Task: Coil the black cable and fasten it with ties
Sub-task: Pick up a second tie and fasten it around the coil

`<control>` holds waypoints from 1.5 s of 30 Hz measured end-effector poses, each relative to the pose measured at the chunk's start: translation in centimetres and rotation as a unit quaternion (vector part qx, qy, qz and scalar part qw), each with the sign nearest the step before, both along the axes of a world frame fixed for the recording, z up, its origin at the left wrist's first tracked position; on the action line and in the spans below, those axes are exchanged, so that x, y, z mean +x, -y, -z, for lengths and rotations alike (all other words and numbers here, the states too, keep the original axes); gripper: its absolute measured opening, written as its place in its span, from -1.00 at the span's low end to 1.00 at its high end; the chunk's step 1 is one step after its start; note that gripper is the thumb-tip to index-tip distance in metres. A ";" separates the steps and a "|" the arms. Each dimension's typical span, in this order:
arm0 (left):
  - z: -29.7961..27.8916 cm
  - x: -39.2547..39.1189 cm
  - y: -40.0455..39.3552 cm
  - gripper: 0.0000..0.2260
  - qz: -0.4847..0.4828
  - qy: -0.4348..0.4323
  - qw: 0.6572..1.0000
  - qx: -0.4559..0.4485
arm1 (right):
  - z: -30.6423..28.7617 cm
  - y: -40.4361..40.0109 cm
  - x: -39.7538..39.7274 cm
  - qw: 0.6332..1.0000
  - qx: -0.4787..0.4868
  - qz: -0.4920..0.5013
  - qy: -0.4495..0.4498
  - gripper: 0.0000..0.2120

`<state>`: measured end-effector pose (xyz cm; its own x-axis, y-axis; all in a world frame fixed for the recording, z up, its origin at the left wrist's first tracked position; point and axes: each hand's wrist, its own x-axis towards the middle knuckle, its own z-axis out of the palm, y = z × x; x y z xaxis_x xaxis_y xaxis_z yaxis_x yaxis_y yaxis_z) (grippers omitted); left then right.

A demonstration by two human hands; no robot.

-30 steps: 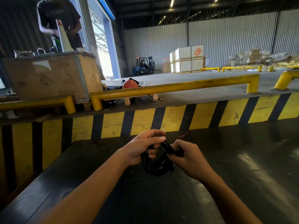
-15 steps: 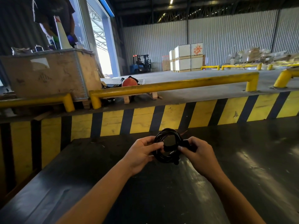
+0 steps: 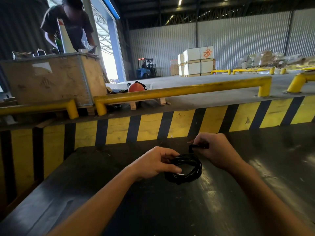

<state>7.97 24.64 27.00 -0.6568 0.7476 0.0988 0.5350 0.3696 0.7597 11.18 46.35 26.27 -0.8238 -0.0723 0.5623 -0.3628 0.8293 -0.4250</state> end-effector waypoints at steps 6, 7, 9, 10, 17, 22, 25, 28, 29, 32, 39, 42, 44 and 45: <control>0.0 -0.1 0.0 -0.58 -0.019 0.063 0.997 0.050 | 0.5 -0.3 0.0 0.963 -0.111 -0.185 0.165 -0.89; 0.0 0.0 -0.1 -0.58 -0.014 0.067 0.996 0.050 | 0.5 -0.4 0.1 0.947 -0.145 -0.209 0.196 -0.86; 0.0 0.1 -0.3 -0.60 -0.006 0.066 0.997 0.050 | 0.8 -0.4 0.2 0.923 -0.190 -0.234 0.240 -0.78; 0.0 0.1 -0.4 -0.61 -0.007 0.066 0.996 0.052 | 0.9 -0.4 0.3 0.917 -0.204 -0.235 0.249 -0.75; 0.5 -0.2 -0.8 -0.66 -0.019 0.070 0.995 0.062 | 0.5 -0.5 0.2 0.909 -0.260 -0.212 0.246 -0.77; 0.6 -0.3 -1.2 -0.67 -0.024 0.099 0.992 0.077 | 0.0 0.0 0.2 0.929 -0.225 -0.183 0.231 -0.79; 0.9 -0.3 -1.4 -0.69 -0.038 0.121 0.986 0.105 | -0.2 0.4 0.2 0.942 -0.218 -0.147 0.208 -0.79; 1.3 -0.6 -1.3 -0.70 -0.049 0.151 0.977 0.142 | -0.4 1.2 0.2 0.953 -0.210 -0.116 0.188 -0.70; 1.4 -0.6 -1.3 -0.71 -0.056 0.159 0.974 0.154 | -0.5 1.3 0.4 0.955 -0.209 -0.110 0.182 -0.67; 1.5 -0.6 -1.2 -0.73 -0.071 0.169 0.967 0.178 | -0.6 1.0 1.2 0.963 -0.195 -0.096 0.159 -0.59; 1.7 -1.0 -1.4 -0.75 -0.113 0.164 0.958 0.207 | 1.0 2.0 2.4 0.996 -0.008 -0.083 0.019 -0.58; 1.8 -0.9 -1.4 -0.75 -0.110 0.150 0.961 0.206 | 2.0 2.5 1.8 0.998 0.009 -0.046 -0.036 -0.77; 2.0 -0.7 -1.4 -0.75 -0.103 0.127 0.965 0.204 | 2.2 2.5 1.5 0.997 -0.036 -0.041 -0.055 -0.83; 2.1 -0.6 -1.4 -0.75 -0.097 0.109 0.968 0.204 | 2.1 2.5 1.4 0.994 -0.080 -0.044 -0.052 -0.85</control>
